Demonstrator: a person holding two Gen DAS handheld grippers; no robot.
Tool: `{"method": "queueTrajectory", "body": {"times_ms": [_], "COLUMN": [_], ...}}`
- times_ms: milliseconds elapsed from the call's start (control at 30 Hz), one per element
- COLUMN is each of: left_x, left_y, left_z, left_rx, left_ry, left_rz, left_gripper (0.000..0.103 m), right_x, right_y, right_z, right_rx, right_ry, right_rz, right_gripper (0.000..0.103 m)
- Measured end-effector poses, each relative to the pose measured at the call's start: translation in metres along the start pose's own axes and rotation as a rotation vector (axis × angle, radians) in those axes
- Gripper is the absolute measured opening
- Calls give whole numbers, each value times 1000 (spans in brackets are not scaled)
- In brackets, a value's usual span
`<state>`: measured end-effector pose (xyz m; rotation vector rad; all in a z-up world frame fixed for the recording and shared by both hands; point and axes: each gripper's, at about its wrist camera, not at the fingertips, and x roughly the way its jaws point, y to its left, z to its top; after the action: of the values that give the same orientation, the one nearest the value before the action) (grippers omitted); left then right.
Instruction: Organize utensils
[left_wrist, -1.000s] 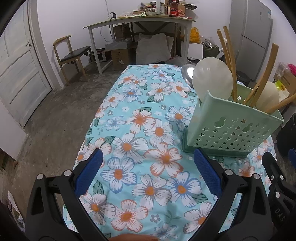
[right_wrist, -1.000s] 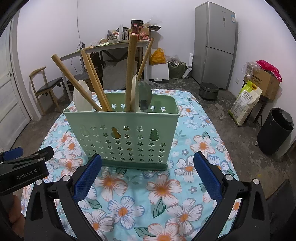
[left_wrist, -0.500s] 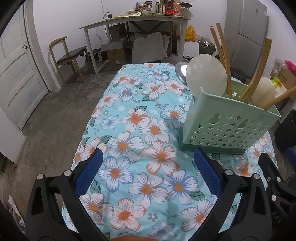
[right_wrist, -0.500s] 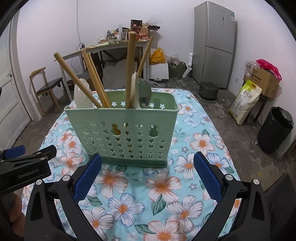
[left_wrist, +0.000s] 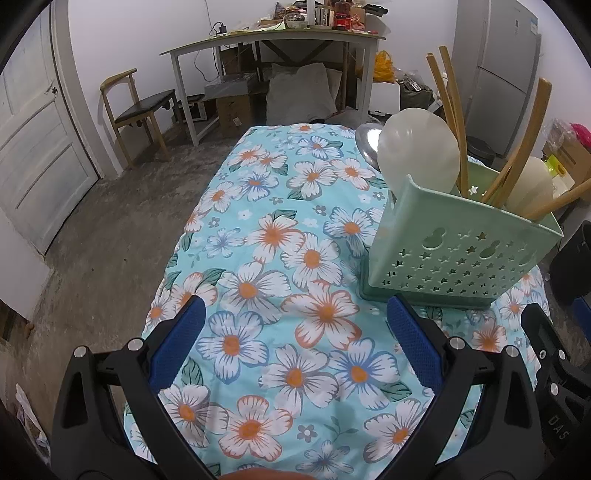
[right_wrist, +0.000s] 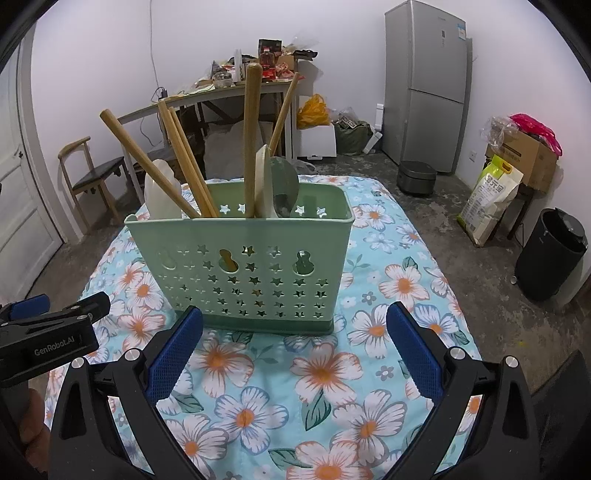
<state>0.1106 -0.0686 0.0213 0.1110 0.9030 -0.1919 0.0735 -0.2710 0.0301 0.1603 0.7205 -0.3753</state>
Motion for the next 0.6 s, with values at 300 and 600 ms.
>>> {"method": "queueTrajectory", "body": {"times_ms": [300, 600], "left_x": [3, 6], "left_y": [1, -2], "left_z": [0, -2], "left_rx": [0, 4], "left_ry": [5, 8], "left_rz": [-1, -3], "left_gripper": [95, 95], "right_x": [2, 4], "right_y": [-3, -6], "right_z": [0, 0], "right_rx": [8, 11], "right_ry": [4, 9], "right_rz": [-2, -6], "right_gripper": [97, 97]}}
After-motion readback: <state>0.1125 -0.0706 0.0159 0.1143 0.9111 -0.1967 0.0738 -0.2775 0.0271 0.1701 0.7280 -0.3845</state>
